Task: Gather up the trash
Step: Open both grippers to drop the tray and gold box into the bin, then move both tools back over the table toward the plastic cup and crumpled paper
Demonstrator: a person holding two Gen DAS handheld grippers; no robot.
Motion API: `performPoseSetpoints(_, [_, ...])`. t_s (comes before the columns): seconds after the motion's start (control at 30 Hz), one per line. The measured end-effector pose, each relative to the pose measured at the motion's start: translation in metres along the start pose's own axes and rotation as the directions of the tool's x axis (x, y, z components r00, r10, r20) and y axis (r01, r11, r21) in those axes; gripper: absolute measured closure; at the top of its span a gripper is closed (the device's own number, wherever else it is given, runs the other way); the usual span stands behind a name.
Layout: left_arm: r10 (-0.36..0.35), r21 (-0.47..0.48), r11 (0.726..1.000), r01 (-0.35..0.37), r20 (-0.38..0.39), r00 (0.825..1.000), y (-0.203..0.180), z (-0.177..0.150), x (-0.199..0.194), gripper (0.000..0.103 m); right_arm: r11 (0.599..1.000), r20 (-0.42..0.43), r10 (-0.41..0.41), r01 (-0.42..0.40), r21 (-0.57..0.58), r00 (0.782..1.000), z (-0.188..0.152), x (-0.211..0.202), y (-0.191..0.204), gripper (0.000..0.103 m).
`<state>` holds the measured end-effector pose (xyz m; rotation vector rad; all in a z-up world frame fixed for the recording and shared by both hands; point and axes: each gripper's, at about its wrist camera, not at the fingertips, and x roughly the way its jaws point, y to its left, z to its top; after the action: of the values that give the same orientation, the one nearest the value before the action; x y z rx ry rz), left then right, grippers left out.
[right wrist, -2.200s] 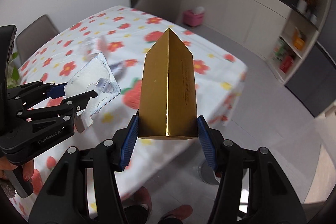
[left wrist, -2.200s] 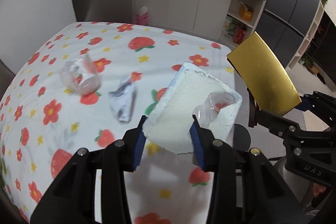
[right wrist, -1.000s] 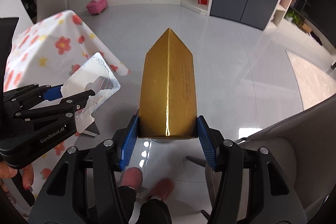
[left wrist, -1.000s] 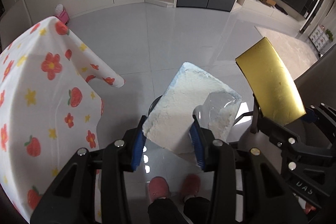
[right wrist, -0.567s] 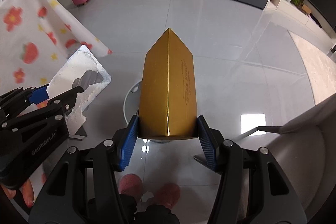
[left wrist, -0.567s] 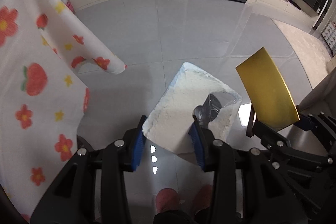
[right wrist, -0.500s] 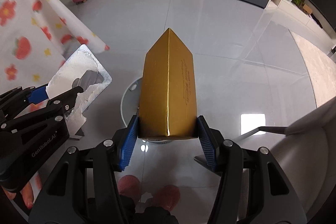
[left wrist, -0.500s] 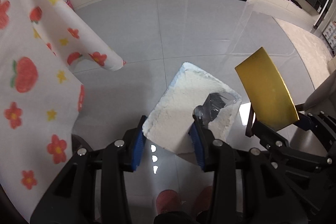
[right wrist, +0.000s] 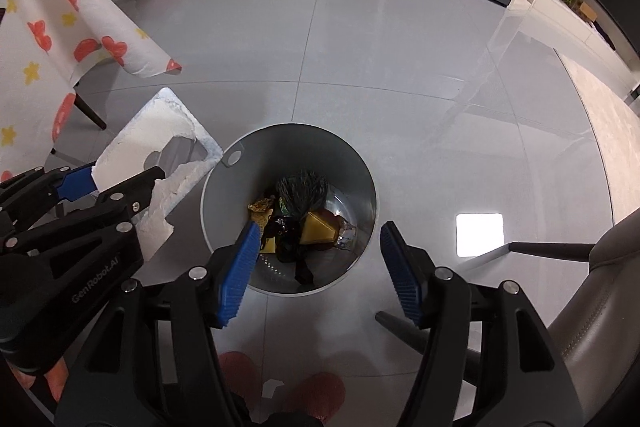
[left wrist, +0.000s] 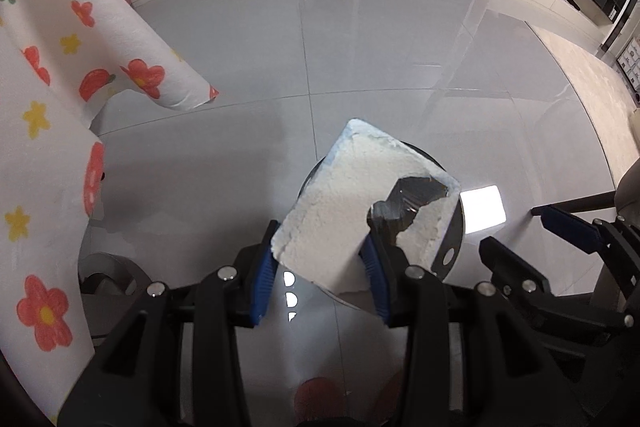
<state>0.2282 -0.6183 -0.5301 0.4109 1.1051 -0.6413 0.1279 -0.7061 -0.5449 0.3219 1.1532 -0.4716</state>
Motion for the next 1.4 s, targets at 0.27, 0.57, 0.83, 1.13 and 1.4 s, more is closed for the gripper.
performPoseSetpoints(0.27, [-0.004, 0.019, 1.0, 0.004, -0.006, 1.0, -0.014, 0.008, 0.021, 0.051, 1.0, 0.007, -0.013, 0.013, 0.025, 1.0, -0.001, -0.003, -0.012, 0.043])
performPoseSetpoints(0.57, [0.003, 0.031, 1.0, -0.002, -0.019, 1.0, -0.024, 0.021, 0.013, 0.043, 0.999, 0.004, -0.02, 0.02, 0.036, 1.0, 0.007, -0.019, -0.03, 0.043])
performPoseSetpoints(0.83, [0.024, -0.003, 1.0, -0.025, -0.053, 0.998, -0.015, 0.033, -0.062, 0.043, 1.0, -0.017, -0.001, 0.001, -0.002, 1.0, 0.026, -0.087, -0.024, 0.043])
performPoseSetpoints(1.13, [0.055, -0.099, 0.993, -0.06, -0.046, 0.997, 0.013, 0.048, -0.191, 0.043, 0.994, 0.017, 0.044, -0.043, -0.096, 0.999, 0.066, -0.205, 0.005, 0.043])
performPoseSetpoints(1.4, [0.145, -0.24, 0.962, -0.132, 0.036, 0.989, 0.062, 0.035, -0.307, 0.041, 0.952, 0.082, 0.168, -0.14, -0.273, 0.982, 0.089, -0.302, 0.069, 0.043])
